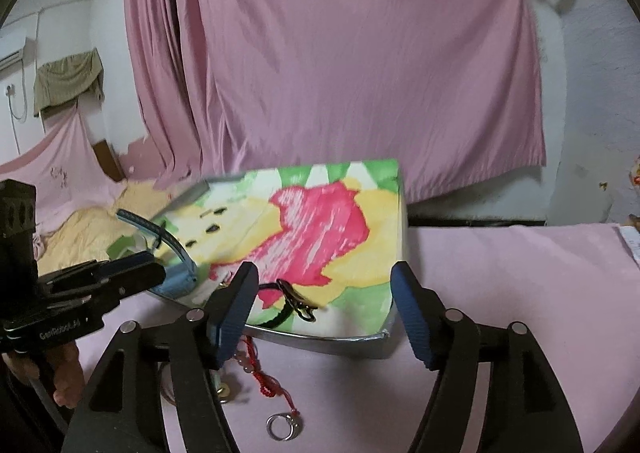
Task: Organize jewelry
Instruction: 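Carry the bracelet and clip into the Pooh tray and open both tools, then withdraw both open tools from the tray toward the remaining jewelry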
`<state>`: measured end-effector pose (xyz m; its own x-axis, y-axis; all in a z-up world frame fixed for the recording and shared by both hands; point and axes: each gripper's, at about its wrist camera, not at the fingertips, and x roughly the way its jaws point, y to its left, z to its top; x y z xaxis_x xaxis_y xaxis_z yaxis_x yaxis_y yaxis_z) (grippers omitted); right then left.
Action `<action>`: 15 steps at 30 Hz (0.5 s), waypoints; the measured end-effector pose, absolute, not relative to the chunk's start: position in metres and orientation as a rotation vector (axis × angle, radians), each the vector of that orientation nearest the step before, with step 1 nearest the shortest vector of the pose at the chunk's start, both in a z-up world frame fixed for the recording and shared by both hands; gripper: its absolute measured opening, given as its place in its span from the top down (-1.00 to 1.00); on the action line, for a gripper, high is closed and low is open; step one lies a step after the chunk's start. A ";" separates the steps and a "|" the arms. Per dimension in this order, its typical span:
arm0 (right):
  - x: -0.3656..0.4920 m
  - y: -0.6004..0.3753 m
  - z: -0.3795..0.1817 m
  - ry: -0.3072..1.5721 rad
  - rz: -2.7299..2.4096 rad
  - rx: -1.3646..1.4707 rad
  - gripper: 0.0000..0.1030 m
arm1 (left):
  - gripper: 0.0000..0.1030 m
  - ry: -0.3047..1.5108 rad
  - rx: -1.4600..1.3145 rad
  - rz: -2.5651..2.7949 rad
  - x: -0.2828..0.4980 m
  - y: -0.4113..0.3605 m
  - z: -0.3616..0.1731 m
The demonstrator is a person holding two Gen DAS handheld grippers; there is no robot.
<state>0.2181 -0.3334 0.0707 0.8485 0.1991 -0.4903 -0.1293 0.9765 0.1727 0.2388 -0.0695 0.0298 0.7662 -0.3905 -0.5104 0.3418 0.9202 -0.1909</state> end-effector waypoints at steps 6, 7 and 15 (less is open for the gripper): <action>0.189 -0.341 0.080 0.440 0.152 0.159 -0.62 | -0.43 0.483 -0.085 -0.362 0.216 -0.062 0.040; 0.184 -0.342 0.081 0.428 0.149 0.162 -0.76 | -0.58 0.474 -0.083 -0.351 0.211 -0.061 0.041; 0.142 -0.345 0.083 0.358 0.123 0.161 -0.88 | -0.99 0.408 -0.084 -0.302 0.175 -0.046 0.044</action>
<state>0.1422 -0.3448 0.0831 0.9294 0.1476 -0.3382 -0.0909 0.9799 0.1777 0.1745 -0.0462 0.0436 0.8740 -0.3059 -0.3776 0.2725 0.9519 -0.1405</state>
